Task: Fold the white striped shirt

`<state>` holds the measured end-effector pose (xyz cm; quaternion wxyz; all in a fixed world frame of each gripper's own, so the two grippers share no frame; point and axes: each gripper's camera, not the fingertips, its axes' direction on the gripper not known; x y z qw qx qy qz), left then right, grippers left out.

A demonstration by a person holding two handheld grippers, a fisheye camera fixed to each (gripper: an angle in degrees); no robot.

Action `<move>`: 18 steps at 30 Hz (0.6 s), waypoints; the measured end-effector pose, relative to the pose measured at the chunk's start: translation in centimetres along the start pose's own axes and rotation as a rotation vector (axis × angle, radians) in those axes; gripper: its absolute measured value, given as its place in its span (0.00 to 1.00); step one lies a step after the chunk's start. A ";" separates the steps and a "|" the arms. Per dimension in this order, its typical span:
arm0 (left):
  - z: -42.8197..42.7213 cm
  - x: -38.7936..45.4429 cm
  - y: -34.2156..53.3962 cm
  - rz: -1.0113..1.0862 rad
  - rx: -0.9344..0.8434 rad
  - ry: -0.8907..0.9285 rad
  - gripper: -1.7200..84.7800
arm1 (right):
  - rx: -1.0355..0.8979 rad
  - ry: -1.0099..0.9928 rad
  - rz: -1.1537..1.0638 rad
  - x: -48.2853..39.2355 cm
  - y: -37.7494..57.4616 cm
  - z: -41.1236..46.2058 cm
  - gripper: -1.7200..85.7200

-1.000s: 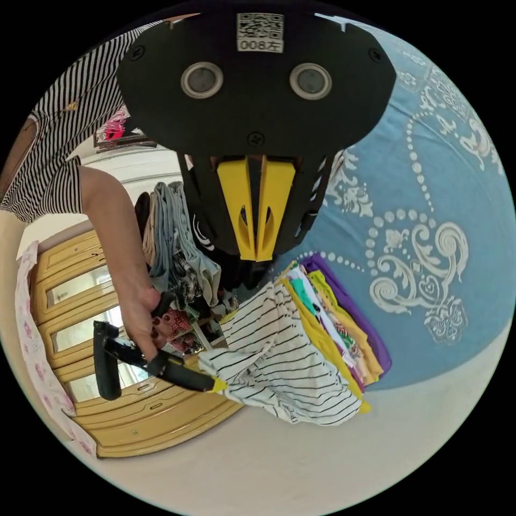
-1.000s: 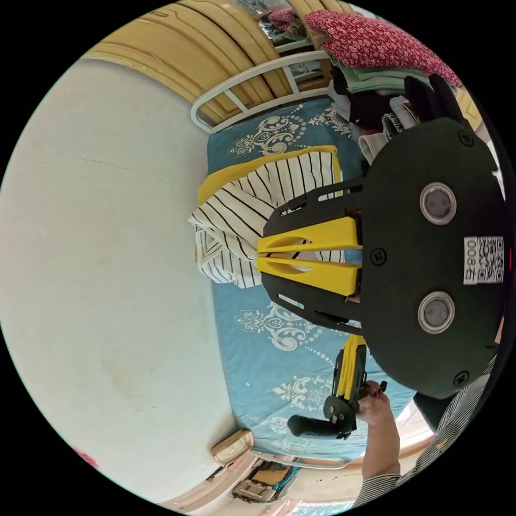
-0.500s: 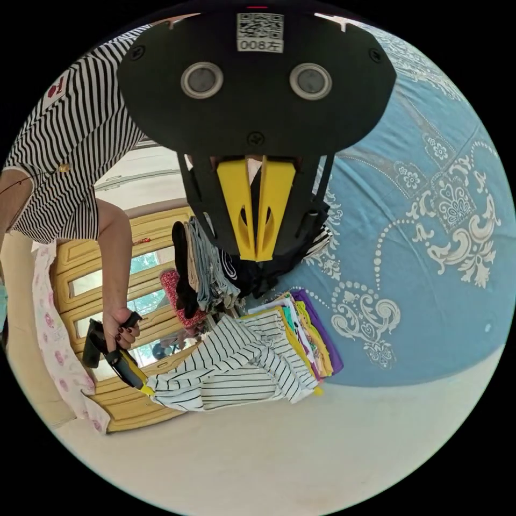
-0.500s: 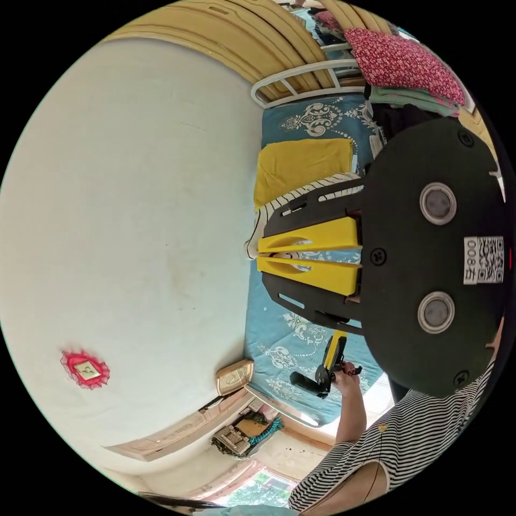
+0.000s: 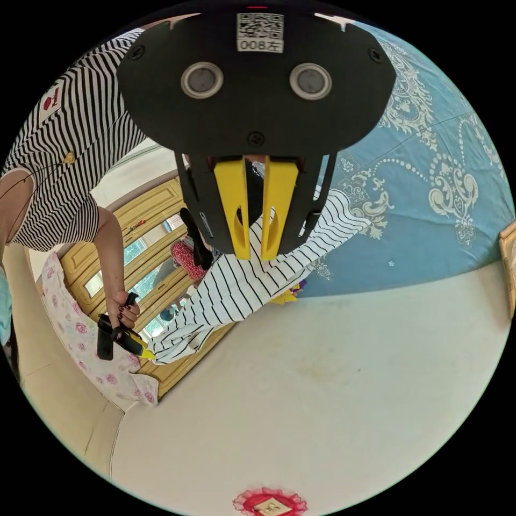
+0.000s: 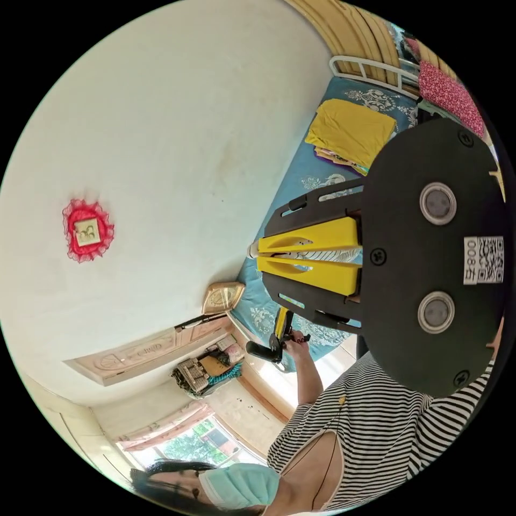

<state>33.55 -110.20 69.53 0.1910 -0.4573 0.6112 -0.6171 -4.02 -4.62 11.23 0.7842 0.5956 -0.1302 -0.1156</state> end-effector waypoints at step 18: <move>-21.5 10.8 20.8 -0.195 0.057 -0.037 0.09 | -0.034 -0.198 -0.174 -27.6 -2.6 18.4 0.03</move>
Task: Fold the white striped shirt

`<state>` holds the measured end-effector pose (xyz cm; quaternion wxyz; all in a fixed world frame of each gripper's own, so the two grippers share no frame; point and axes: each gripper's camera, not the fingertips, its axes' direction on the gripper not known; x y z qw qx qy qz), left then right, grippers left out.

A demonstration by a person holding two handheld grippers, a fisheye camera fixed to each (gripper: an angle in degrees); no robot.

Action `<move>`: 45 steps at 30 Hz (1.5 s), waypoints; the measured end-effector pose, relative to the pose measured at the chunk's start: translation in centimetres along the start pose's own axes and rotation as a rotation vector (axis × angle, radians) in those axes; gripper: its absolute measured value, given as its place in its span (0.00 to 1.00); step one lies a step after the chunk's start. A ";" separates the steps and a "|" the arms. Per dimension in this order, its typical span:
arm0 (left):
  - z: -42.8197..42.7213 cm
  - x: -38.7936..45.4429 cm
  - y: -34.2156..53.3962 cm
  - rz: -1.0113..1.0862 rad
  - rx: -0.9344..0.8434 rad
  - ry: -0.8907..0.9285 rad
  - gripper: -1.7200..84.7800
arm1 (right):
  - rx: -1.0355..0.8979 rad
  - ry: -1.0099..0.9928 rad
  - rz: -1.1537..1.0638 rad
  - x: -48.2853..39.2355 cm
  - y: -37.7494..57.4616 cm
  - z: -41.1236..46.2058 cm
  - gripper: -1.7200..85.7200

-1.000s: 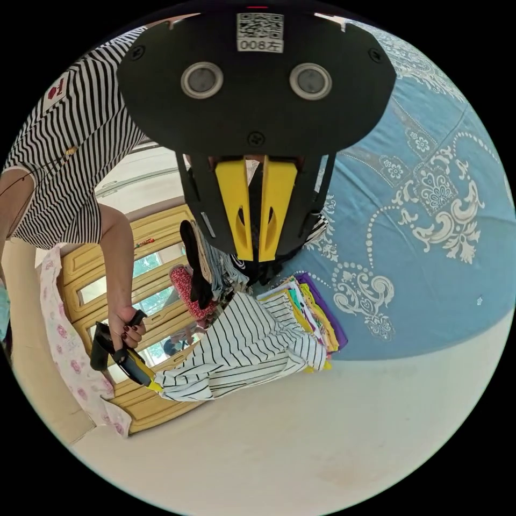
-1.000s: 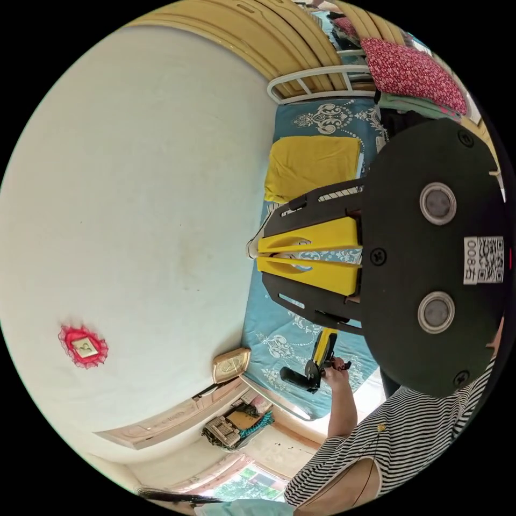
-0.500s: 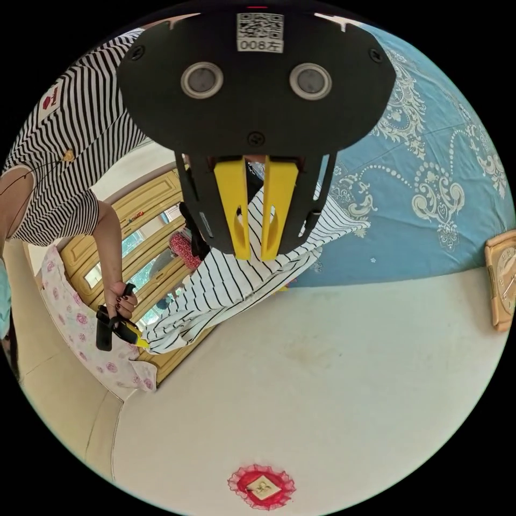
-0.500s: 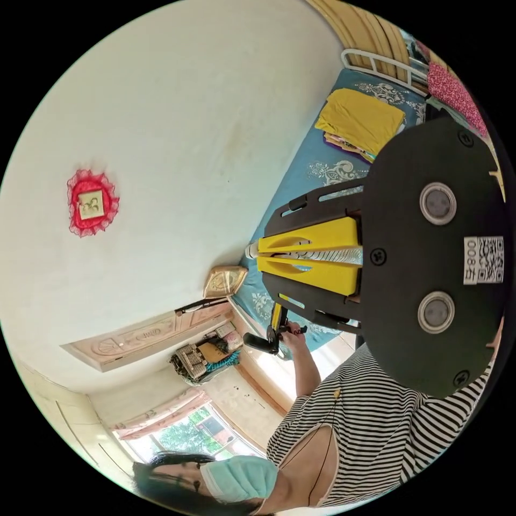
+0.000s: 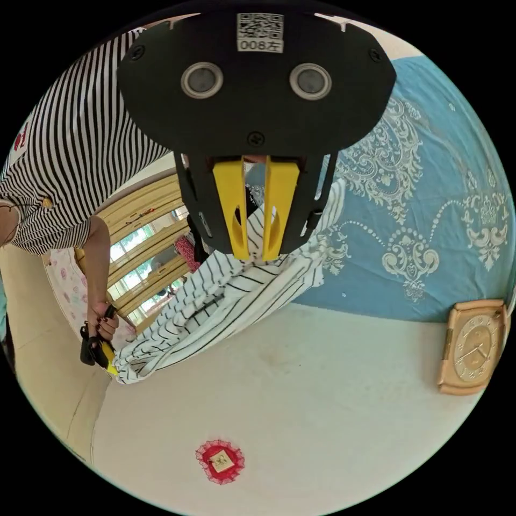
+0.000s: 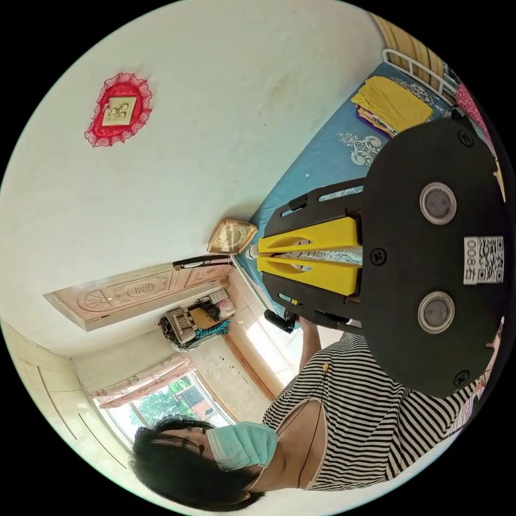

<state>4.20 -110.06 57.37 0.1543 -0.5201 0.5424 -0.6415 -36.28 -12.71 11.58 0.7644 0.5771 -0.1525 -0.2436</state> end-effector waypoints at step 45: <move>-19.8 51.4 34.6 0.199 0.336 -0.682 0.02 | 0.125 -0.293 -0.030 18.5 30.1 -4.2 0.03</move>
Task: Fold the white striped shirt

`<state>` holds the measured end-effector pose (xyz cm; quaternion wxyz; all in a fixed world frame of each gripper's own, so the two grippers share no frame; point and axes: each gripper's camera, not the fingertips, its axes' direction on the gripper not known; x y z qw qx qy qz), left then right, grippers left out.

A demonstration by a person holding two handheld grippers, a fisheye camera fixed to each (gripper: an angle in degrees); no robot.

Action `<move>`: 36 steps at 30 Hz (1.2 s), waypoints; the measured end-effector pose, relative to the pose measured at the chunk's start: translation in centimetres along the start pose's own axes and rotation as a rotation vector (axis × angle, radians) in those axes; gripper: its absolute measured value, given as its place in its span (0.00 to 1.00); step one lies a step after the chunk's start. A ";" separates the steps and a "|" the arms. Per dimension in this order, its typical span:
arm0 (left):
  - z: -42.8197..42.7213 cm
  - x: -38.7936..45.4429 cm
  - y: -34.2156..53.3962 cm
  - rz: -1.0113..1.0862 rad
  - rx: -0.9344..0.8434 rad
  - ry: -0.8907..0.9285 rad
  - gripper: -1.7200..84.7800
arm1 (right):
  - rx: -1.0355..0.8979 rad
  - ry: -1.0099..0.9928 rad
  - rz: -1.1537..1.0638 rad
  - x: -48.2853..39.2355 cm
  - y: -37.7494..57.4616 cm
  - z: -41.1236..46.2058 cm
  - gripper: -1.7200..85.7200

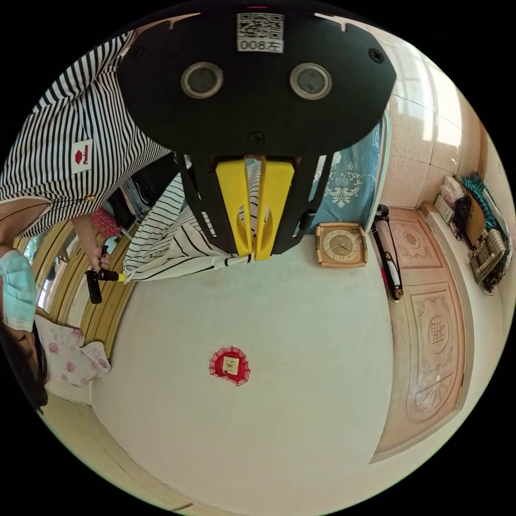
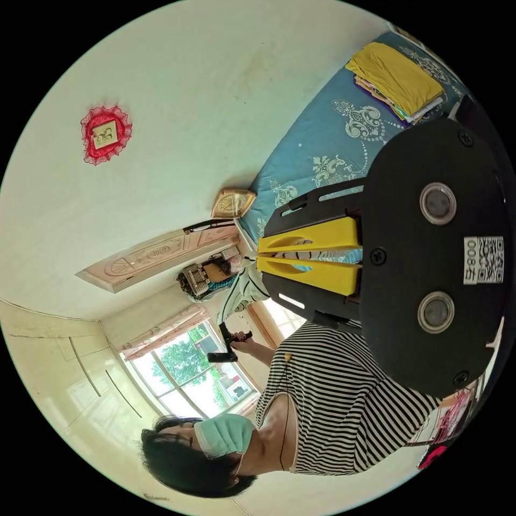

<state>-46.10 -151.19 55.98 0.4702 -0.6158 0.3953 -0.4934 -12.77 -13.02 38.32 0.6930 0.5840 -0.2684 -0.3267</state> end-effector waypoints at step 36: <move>0.1 -9.4 3.9 -0.204 -0.333 0.091 0.02 | -0.327 -0.023 0.222 17.9 4.6 2.5 0.02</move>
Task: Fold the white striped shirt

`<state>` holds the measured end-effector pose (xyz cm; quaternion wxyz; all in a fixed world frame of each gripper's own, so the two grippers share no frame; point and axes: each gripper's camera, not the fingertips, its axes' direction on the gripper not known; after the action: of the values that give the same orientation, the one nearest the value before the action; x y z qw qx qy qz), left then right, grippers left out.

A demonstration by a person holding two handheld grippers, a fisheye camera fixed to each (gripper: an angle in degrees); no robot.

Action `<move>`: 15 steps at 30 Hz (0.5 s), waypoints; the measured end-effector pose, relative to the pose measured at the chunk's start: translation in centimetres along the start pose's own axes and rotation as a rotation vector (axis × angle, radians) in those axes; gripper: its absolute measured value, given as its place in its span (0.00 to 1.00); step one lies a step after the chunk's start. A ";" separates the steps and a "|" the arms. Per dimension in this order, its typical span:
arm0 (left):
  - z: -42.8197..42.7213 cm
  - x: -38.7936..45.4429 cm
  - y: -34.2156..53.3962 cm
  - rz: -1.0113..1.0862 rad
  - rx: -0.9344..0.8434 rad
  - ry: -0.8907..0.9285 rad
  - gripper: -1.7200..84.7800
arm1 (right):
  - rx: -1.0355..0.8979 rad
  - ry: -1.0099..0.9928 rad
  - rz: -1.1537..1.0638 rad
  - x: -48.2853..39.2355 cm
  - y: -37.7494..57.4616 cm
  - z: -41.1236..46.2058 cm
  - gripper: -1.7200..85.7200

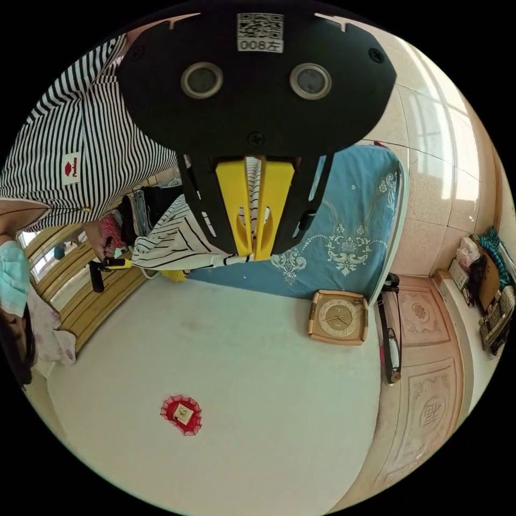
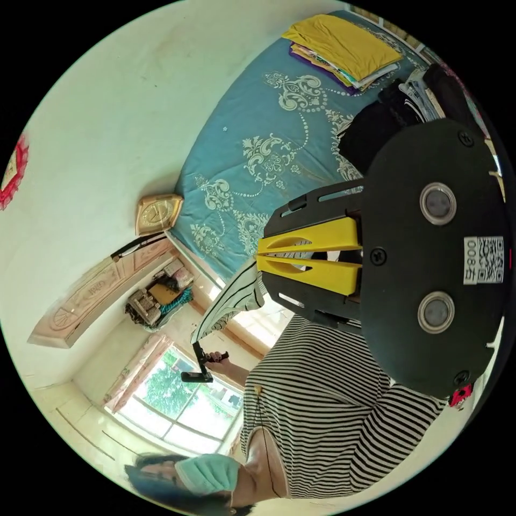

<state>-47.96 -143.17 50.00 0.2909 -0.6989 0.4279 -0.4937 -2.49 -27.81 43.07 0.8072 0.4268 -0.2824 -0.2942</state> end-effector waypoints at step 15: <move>6.4 -11.4 -10.5 -0.029 -0.237 0.141 0.02 | -0.182 0.132 0.281 10.8 -5.4 7.0 0.02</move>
<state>-40.33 -128.35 51.48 0.1683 -0.6980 0.4927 -0.4916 -1.45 -41.72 44.00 0.8924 0.3267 -0.2581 -0.1741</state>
